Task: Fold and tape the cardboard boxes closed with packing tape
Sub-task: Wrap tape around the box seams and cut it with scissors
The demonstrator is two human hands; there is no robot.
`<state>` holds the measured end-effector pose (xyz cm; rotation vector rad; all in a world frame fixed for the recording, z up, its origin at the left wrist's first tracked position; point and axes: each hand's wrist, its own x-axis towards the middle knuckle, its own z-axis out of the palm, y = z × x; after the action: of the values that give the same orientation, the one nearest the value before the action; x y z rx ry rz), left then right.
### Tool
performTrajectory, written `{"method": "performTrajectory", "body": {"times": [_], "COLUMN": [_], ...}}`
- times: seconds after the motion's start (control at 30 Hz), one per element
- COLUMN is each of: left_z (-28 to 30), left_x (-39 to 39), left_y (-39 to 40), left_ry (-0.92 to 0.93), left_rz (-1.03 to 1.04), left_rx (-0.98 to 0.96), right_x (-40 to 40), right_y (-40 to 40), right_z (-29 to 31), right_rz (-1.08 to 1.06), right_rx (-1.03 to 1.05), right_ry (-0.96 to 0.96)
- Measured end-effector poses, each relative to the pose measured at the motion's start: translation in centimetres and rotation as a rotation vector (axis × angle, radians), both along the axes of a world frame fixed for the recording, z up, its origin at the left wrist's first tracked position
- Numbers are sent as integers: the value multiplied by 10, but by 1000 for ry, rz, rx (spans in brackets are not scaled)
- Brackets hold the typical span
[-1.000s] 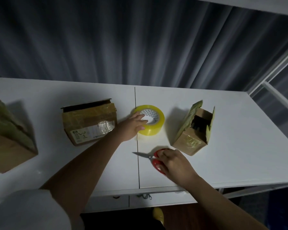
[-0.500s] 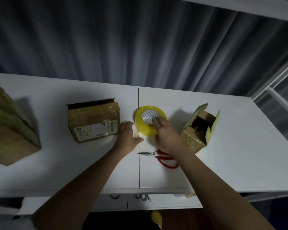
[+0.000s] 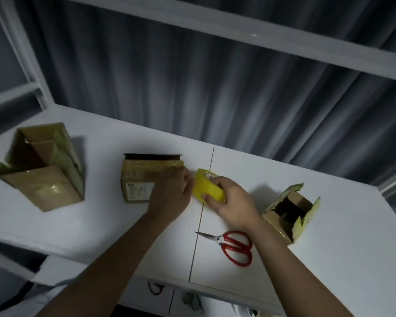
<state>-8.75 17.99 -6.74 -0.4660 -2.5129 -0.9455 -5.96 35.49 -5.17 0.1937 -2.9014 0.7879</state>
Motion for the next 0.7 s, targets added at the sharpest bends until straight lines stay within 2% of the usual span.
{"method": "performTrajectory", "body": {"times": [0.13, 0.23, 0.37, 0.53, 0.7], "left_z": [43, 67, 76, 69, 66], "left_x": [-3, 3, 12, -14, -30], "left_y": [-19, -26, -37, -68, -85], "left_ry": [-36, -33, -47, -139, -145], "left_rz": [-78, -53, -81, 6, -5], "left_rx": [12, -5, -61, 47, 121], "right_x": [14, 10, -9, -22, -42], "right_y": [-12, -20, -17, -26, -41], "right_z": [23, 32, 41, 63, 89], "right_rz": [17, -52, -147, -18, 71], "right_rx": [-107, -230, -77, -76, 53], "right_ry": [33, 49, -3, 23, 52]}}
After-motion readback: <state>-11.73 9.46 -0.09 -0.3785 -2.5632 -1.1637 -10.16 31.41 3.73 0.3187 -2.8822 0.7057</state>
